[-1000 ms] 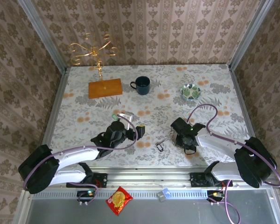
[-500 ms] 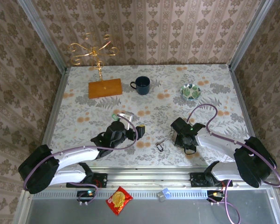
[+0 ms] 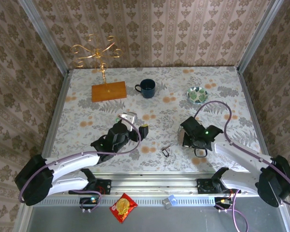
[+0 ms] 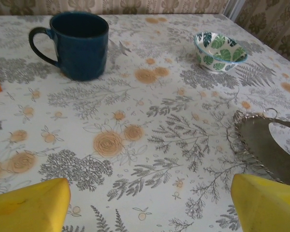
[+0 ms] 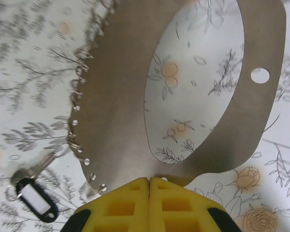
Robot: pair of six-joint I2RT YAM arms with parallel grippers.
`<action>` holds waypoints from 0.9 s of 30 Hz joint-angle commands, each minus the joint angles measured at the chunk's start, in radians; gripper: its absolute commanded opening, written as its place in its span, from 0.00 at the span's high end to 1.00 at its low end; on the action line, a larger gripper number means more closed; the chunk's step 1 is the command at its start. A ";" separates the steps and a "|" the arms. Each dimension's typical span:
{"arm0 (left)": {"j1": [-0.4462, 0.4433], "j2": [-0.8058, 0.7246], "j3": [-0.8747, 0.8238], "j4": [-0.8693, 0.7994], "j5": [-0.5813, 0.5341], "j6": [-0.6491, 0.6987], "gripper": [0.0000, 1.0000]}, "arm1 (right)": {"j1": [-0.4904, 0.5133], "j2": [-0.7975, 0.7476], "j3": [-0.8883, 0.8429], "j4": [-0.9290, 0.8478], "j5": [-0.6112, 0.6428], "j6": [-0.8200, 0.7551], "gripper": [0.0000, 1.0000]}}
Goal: Put the keys on the keyring
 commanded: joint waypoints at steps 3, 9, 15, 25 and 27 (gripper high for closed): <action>-0.005 -0.050 0.052 -0.066 -0.073 0.052 0.14 | -0.004 -0.099 0.069 -0.010 0.074 -0.201 1.00; -0.004 -0.104 0.094 -0.117 -0.126 0.144 0.16 | -0.006 -0.154 0.151 0.039 0.117 -0.383 1.00; 0.008 -0.132 0.179 -0.232 -0.171 0.237 0.18 | -0.006 -0.167 0.234 0.118 0.098 -0.550 1.00; 0.131 -0.204 0.280 -0.371 -0.075 0.355 0.19 | -0.006 -0.161 0.375 0.165 -0.048 -0.792 1.00; 0.174 -0.219 0.303 -0.399 -0.031 0.368 0.20 | -0.005 -0.155 0.401 0.176 -0.091 -0.828 1.00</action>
